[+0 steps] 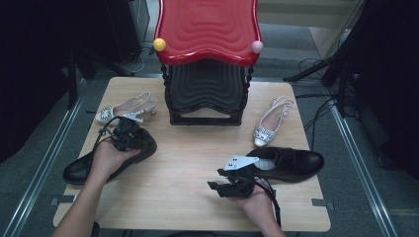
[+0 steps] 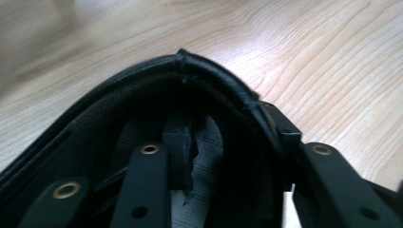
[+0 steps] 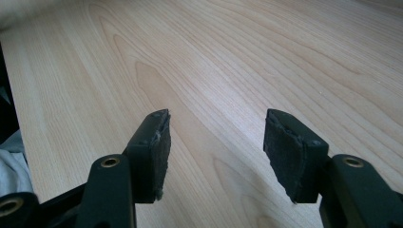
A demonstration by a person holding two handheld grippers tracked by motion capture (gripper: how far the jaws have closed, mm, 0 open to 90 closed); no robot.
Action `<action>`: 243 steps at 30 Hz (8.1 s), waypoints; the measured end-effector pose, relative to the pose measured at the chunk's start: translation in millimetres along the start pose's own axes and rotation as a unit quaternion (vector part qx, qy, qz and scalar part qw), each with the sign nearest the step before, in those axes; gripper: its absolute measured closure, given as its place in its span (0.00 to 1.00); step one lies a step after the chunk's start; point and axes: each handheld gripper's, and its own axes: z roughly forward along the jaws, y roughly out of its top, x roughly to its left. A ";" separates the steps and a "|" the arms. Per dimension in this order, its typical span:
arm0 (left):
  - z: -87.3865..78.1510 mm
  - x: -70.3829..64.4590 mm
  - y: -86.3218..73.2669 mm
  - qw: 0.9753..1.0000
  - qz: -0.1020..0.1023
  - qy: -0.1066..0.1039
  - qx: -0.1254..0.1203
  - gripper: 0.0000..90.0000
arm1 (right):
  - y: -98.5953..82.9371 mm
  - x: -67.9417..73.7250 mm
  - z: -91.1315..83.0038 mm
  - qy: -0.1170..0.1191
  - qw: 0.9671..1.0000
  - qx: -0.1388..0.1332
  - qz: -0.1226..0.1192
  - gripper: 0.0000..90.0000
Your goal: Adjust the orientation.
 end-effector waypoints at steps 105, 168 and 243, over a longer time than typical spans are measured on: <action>-42.8 -134.5 5.8 0.989 0.118 -0.082 -0.038 0.71 | 20.5 -5.9 -19.9 0.036 0.999 -0.039 0.003 0.73; 0.7 -67.7 -43.4 0.997 0.034 -0.048 -0.045 1.00 | 69.4 -7.5 4.7 0.072 0.997 0.003 -0.013 1.00; 26.5 -71.1 -19.2 0.994 0.047 -0.079 -0.056 1.00 | 27.3 -4.7 -9.9 0.079 0.996 0.005 0.039 1.00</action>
